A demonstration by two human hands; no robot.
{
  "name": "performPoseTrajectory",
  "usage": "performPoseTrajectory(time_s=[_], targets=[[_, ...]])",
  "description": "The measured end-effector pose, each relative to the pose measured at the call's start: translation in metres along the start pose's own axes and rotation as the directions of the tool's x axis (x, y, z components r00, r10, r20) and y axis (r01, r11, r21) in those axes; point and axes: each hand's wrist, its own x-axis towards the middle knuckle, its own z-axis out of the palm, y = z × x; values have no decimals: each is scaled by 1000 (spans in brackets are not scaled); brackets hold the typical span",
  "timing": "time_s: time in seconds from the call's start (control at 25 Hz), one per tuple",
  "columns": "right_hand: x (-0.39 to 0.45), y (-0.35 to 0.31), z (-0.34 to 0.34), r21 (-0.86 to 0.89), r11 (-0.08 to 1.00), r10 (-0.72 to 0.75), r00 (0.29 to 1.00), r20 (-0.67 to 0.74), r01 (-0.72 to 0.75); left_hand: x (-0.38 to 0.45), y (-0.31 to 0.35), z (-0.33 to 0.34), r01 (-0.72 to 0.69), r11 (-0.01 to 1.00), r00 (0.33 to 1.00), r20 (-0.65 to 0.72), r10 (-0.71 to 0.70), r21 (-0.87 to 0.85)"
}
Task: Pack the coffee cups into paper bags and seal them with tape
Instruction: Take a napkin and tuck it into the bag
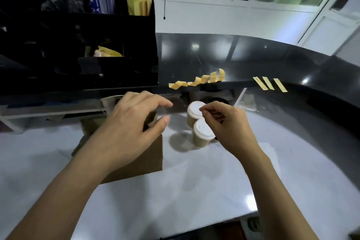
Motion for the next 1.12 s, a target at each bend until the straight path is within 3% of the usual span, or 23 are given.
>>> performPoseTrajectory(time_s=[0.28,0.6,1.12], targets=[[-25,81,-73,-83,992,88,993,-73,-94,23,60,86,-45,996,987,150,57,-82],[-53,155,-130,-98,973,198,973,-121,-210,40,105,164,-52,993,971,229,75,-104],[-88,277,-63,-400,864,378,919,110,-307,31,113,221,42,996,941,339,-14,-75]])
